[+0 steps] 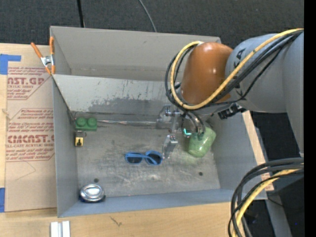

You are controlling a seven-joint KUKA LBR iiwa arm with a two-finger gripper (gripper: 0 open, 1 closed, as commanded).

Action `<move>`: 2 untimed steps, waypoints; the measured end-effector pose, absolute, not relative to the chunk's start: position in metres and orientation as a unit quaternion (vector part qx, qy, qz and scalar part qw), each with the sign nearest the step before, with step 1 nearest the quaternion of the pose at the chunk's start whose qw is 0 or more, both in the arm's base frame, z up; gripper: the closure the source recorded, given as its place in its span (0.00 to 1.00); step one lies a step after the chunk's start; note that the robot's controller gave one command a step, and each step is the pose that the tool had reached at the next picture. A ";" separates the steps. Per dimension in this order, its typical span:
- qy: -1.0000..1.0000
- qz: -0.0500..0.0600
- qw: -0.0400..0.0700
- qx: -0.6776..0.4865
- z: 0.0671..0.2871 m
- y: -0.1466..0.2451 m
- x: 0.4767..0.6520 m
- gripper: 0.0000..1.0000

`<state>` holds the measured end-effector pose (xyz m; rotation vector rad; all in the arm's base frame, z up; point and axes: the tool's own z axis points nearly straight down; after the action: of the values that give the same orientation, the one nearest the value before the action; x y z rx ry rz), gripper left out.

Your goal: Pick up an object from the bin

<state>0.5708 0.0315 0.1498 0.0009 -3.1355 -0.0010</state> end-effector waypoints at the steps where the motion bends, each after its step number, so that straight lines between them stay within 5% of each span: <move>1: -0.976 0.000 -0.006 0.217 0.073 0.061 0.530 0.00; 2: -0.976 0.000 -0.004 0.217 0.075 0.061 0.530 1.00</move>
Offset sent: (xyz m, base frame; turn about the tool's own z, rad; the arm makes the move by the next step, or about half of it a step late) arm -0.0441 0.0284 -0.0798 -0.4377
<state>0.5301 0.0610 0.0750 0.6828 -3.0746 -0.0011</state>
